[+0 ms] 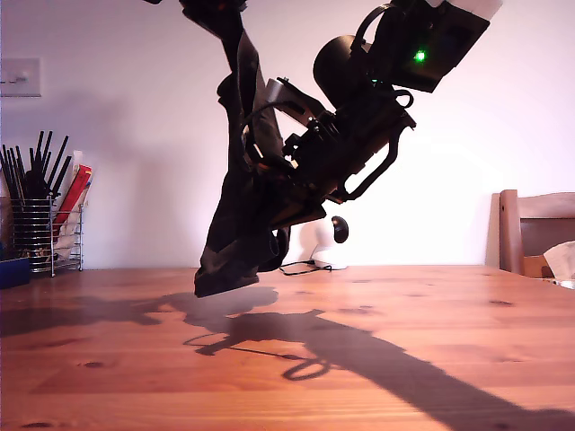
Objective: Fold the underwear in front of you. After folding it, place it to the right side.
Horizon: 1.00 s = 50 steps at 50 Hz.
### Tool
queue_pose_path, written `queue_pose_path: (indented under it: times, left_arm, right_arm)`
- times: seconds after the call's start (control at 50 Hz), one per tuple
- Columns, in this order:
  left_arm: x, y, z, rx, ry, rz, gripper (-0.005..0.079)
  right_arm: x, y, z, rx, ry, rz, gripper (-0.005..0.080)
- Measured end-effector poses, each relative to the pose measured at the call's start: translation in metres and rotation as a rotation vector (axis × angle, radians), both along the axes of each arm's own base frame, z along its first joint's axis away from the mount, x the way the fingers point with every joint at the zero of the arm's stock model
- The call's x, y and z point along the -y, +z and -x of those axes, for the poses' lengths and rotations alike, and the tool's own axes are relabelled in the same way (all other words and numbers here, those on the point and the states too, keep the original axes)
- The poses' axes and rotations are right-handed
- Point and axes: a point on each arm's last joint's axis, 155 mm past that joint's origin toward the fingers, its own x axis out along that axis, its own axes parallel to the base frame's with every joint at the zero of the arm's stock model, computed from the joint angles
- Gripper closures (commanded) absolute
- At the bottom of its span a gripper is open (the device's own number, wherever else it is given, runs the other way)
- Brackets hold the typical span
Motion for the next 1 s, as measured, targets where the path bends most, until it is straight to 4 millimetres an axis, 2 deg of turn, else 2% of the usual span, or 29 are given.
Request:
queue_pose_path:
  times: [0.12,0.4,0.62,0.88,1.0]
  left_arm:
    - [-0.011,-0.004,-0.003,-0.017,0.02,-0.007,0.0766]
    - [-0.028,-0.017,-0.002,-0.09,0.054,0.005,0.0766]
    - [-0.027,-0.027,0.001,-0.148,0.054,0.035,0.0766]
    - [-0.017,-0.07,-0.023,-0.197,0.055,0.02,0.0766]
    - [-0.013,-0.067,-0.036,-0.151,0.053,0.04,0.0766]
  right_arm:
    - [0.009,-0.001,-0.001,-0.003,0.011,0.047,0.0766]
    - [0.039,0.017,-0.03,0.118,-0.003,0.212,0.0766]
    - [0.067,0.021,-0.049,0.204,-0.045,0.374,0.0766]
    - [0.094,0.035,-0.075,0.312,-0.139,0.507,0.0766]
    - [0.112,0.046,-0.093,0.382,-0.218,0.566,0.0766]
